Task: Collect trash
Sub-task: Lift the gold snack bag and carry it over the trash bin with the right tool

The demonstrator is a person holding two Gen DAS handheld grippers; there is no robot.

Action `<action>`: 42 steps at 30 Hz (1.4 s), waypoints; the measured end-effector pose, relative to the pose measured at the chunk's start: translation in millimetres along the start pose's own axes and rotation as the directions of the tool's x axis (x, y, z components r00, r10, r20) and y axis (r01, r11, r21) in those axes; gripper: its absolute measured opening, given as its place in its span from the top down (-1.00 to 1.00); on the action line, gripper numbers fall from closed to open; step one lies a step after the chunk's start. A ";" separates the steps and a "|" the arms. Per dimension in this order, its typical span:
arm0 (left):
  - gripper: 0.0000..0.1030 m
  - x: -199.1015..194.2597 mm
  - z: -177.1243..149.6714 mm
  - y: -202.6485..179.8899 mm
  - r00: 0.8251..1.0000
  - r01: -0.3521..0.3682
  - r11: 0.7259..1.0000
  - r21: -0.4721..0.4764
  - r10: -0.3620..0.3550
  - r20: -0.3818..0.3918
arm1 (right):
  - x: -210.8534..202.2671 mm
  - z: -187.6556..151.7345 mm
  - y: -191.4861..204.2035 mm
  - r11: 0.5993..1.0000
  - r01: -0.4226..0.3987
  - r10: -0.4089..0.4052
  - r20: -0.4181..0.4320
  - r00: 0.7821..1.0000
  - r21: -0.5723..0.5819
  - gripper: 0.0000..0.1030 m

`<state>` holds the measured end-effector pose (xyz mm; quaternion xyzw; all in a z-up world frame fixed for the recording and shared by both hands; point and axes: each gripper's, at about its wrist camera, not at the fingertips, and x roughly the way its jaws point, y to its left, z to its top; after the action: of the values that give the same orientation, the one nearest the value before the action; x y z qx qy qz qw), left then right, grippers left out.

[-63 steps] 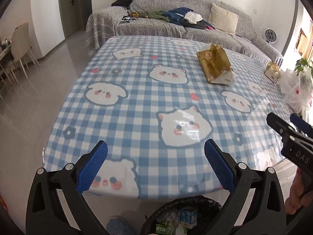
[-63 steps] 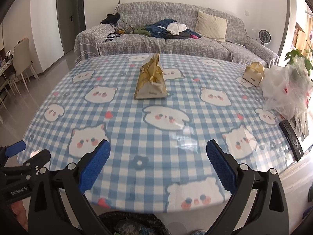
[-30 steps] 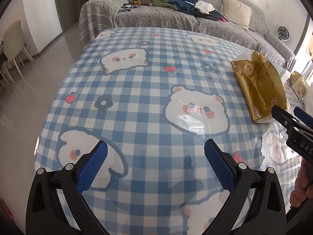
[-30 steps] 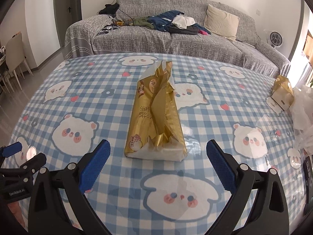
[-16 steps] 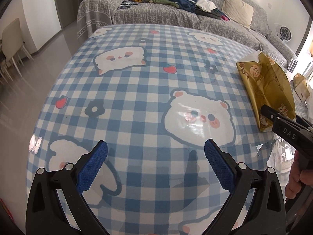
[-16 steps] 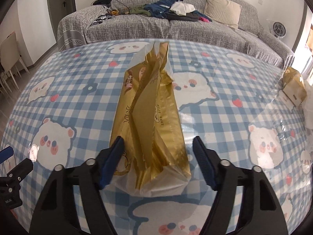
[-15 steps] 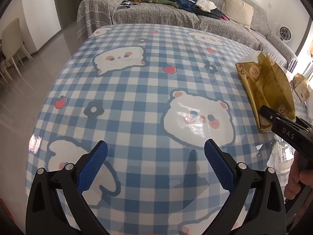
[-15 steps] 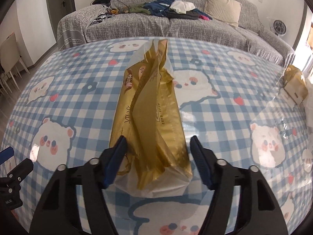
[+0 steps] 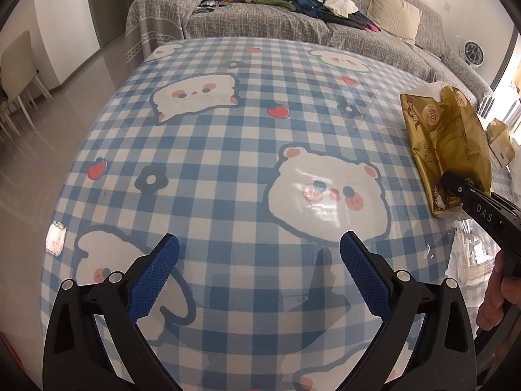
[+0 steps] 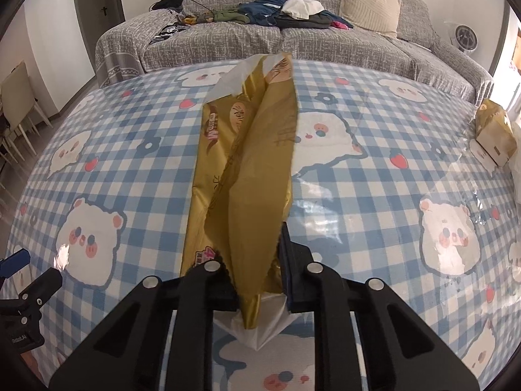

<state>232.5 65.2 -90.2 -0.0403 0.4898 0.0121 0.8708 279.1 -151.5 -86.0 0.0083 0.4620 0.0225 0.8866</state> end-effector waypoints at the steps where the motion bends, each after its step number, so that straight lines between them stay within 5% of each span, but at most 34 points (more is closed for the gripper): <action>1: -0.88 -0.3 -0.2 0.0 1.000 0.001 1.000 0.000 -0.001 0.000 | -0.5 -0.2 -0.3 1.000 -0.004 0.004 0.001 1.000 0.003 0.74; 42: -0.88 -75.4 -50.3 -14.8 0.999 0.004 1.000 0.025 -0.005 0.038 | -102.9 -52.9 7.2 0.999 0.035 -0.034 0.050 0.998 -0.016 0.74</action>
<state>151.3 47.7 -50.9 -0.0303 0.4732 0.0047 0.8804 176.7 -149.6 -31.8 -0.0066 0.4396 0.0107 0.8981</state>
